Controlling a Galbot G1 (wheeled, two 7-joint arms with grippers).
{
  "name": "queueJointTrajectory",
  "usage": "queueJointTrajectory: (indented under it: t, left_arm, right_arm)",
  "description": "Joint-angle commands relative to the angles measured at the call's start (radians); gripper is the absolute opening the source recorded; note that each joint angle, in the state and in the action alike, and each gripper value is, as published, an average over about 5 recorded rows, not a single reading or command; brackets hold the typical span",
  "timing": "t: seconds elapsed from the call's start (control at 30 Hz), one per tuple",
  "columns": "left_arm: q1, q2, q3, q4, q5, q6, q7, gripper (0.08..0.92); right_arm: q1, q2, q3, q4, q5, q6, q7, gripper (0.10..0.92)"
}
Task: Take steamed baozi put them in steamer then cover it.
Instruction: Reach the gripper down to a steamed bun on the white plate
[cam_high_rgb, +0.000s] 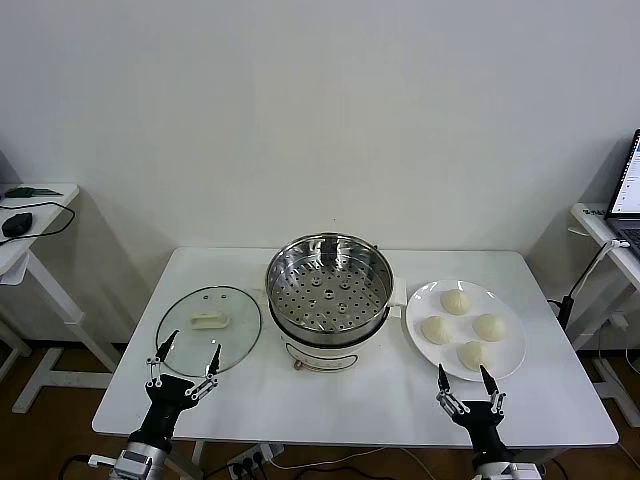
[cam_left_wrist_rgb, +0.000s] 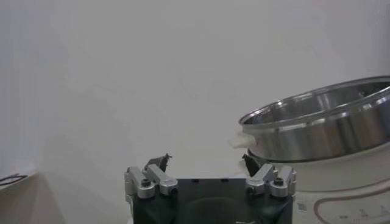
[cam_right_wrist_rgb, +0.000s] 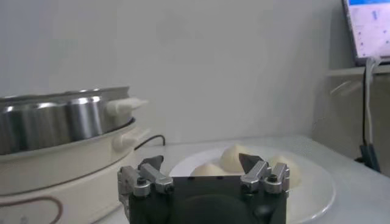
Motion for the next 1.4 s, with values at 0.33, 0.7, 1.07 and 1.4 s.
queueJointTrajectory:
  t: [0.33,0.7,1.07,1.4]
  left_arm:
    - [0.026,-0.006,0.002,-0.036,0.0,0.002,-0.001,0.823]
    - [0.05,-0.011,-0.008,-0.065,0.0,-0.004,-0.004,0.823]
    - [0.049,-0.017,-0.01,-0.052,0.0,-0.008,-0.009,0.823]
    - [0.056,-0.023,-0.012,-0.052,0.0,-0.009,-0.009,0.823]
  right_arm:
    - [0.723,-0.251,-0.17,-0.347,0.289,-0.262,0.095,0.823]
    - [1.194,-0.466,-0.623,-0.784,0.217,-0.348,-0.703,0.823]
    - [1.582,-0.412,-0.943,-1.14,-0.324,-0.215,-1.425,0.823]
    - [1.703,-0.275,-1.096,-1.25,-0.596,-0.158,-1.487,0.823]
